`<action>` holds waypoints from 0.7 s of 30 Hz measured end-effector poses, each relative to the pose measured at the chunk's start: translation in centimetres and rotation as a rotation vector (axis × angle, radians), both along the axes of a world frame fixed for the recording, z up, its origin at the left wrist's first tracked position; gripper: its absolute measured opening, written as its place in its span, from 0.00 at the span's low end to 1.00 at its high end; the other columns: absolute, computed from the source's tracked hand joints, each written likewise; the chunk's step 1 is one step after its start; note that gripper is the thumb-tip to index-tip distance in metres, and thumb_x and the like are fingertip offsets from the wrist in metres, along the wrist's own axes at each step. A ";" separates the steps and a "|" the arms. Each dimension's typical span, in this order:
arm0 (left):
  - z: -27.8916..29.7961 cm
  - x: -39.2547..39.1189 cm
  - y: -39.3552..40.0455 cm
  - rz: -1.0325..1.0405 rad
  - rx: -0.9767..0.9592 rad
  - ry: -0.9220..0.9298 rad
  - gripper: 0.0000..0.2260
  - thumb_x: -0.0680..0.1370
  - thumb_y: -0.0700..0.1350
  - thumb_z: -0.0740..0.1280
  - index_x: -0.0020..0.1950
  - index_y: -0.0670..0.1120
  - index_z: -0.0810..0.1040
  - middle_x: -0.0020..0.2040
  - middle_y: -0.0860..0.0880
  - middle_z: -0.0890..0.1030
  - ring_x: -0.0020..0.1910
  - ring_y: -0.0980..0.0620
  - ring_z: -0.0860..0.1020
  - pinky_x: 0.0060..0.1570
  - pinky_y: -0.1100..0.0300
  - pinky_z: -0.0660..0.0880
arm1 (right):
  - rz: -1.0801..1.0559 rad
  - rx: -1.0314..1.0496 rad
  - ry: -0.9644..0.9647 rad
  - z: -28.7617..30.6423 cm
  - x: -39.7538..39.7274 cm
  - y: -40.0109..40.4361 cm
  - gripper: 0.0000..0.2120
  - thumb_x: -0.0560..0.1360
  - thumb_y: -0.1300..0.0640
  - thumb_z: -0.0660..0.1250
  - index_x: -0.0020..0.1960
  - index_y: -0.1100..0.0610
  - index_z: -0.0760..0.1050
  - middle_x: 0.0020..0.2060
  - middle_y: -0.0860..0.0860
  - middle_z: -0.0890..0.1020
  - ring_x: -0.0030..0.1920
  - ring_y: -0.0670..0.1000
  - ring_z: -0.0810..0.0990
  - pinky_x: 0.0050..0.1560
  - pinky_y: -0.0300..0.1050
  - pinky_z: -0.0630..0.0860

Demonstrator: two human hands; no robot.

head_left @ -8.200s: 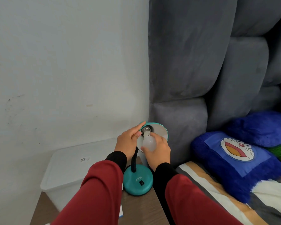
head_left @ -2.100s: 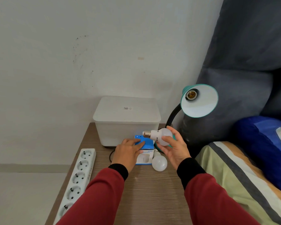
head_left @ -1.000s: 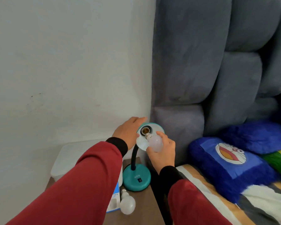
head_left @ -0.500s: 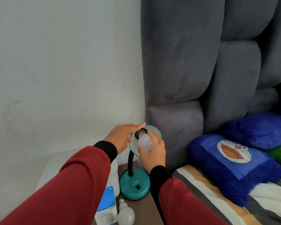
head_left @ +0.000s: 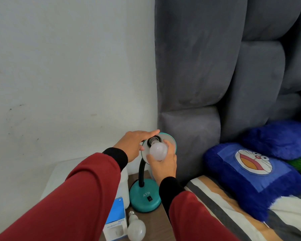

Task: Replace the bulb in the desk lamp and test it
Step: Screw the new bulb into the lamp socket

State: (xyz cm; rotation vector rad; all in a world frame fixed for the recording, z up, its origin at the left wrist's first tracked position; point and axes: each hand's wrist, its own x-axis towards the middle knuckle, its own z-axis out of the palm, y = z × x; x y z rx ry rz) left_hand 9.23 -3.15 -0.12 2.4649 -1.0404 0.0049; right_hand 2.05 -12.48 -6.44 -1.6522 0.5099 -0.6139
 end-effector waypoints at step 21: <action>0.0 -0.2 0.0 -0.011 0.008 -0.042 0.37 0.76 0.25 0.59 0.74 0.60 0.60 0.70 0.51 0.71 0.67 0.53 0.70 0.63 0.67 0.65 | -0.008 -0.018 0.017 -0.1 -0.2 0.1 0.30 0.70 0.55 0.72 0.68 0.46 0.63 0.60 0.54 0.71 0.53 0.51 0.75 0.54 0.42 0.73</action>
